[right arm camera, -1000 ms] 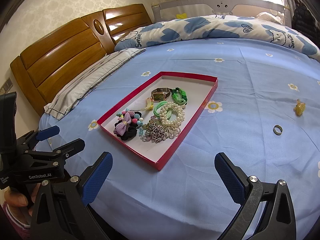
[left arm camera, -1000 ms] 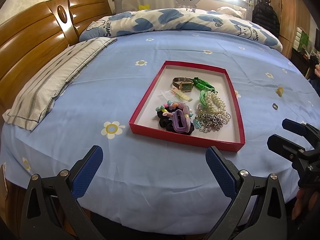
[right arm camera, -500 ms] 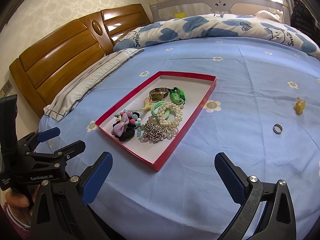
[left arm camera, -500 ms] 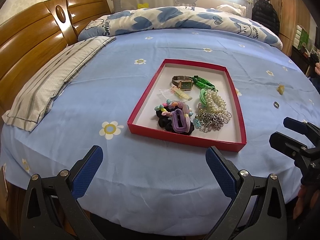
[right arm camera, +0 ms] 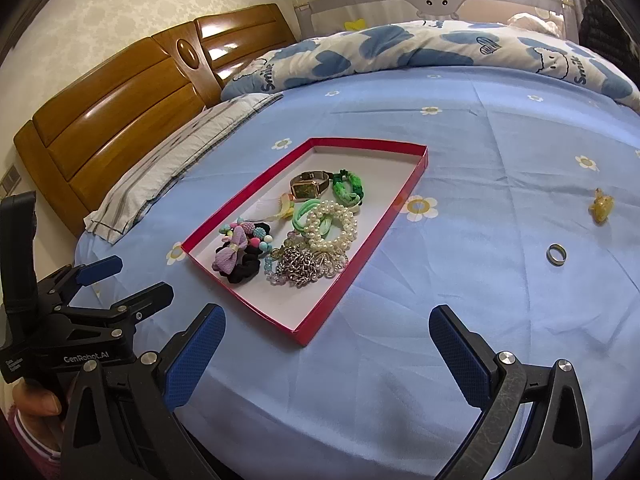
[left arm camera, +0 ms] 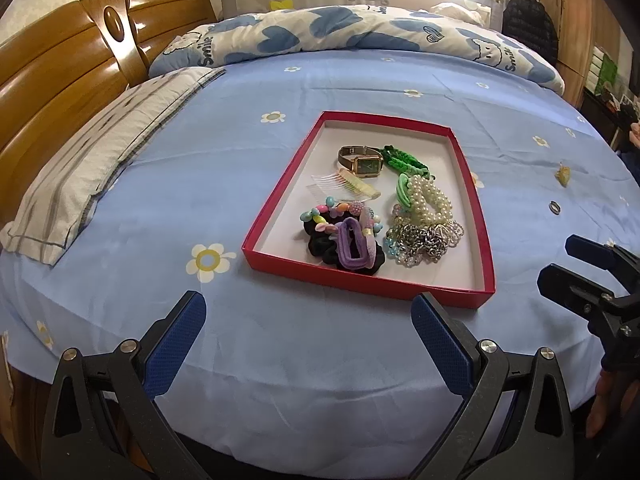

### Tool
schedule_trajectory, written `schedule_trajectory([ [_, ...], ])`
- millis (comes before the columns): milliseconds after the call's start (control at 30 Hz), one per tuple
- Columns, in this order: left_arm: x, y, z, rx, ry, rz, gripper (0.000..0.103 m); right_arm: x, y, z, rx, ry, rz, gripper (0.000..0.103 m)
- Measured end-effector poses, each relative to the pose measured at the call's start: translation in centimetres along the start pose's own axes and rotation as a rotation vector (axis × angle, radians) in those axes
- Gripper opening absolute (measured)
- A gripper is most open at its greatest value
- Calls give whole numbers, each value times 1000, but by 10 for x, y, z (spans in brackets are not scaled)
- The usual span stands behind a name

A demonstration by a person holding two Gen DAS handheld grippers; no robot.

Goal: Organize jewelry

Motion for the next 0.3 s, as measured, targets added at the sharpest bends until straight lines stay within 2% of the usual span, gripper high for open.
schedule_trajectory([
  [300,-6,2,6,11,-34,-2,103,-1,-2,9,19,6,6,103],
])
Point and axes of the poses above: each gripper's, at about its wrist camera, not at the fingertips, and z roughly the way its jaws point, x to its left, y to its top, the point moved 5 cm from there along z, roughly the way its jaws point
